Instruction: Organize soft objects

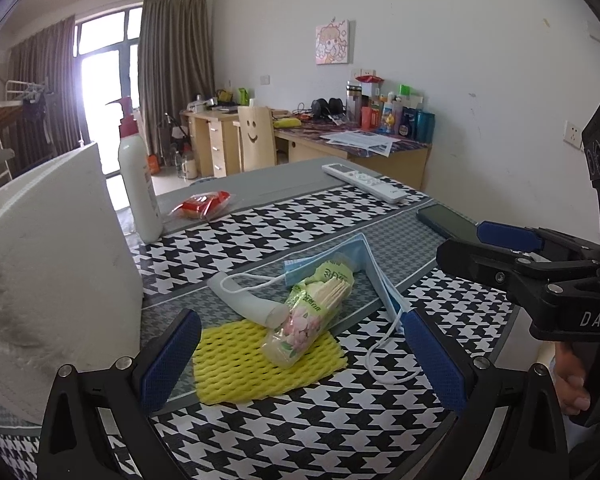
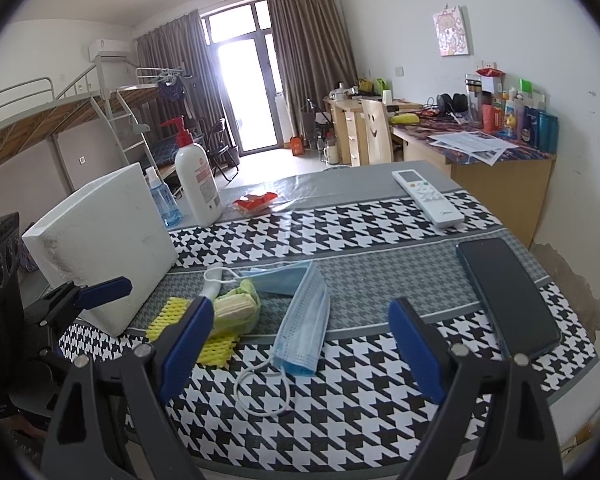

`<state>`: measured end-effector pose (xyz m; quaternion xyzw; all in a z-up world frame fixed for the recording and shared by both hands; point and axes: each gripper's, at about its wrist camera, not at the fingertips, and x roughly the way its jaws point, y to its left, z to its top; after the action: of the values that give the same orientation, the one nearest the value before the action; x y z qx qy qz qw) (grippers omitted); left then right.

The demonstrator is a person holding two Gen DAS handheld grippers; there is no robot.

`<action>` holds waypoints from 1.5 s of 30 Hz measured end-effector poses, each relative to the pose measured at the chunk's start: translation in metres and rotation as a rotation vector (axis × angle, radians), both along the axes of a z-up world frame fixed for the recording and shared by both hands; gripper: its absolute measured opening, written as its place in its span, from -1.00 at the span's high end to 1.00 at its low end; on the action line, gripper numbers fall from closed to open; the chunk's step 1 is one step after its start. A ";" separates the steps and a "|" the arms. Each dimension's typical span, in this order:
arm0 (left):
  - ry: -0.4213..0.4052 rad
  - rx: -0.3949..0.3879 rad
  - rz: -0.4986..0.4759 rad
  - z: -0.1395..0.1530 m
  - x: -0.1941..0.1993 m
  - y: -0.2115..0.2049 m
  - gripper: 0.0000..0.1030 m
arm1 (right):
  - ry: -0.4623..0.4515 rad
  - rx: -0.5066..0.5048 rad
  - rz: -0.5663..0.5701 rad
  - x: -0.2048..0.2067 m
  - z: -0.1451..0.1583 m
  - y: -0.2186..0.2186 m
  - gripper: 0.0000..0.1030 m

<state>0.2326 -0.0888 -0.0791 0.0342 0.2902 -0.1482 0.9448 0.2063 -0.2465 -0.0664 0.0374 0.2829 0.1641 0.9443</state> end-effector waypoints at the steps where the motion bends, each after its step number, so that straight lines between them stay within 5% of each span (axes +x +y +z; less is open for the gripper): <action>1: 0.004 0.000 -0.001 -0.001 0.001 0.000 -0.98 | 0.003 -0.001 0.001 0.001 -0.001 0.000 -0.78; 12: 0.086 -0.013 -0.011 -0.013 0.023 -0.002 -0.89 | 0.040 -0.014 0.000 0.012 -0.007 -0.001 -0.78; 40: 0.193 0.074 0.001 -0.037 0.041 -0.006 0.16 | 0.121 -0.049 0.029 0.040 -0.025 0.010 -0.78; 45: 0.189 0.090 -0.007 -0.035 0.033 -0.008 0.18 | 0.126 -0.047 0.030 0.043 -0.025 0.009 -0.78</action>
<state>0.2658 -0.0965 -0.1139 0.0634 0.3842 -0.1408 0.9103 0.2489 -0.2377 -0.0917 0.0213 0.3459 0.1688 0.9227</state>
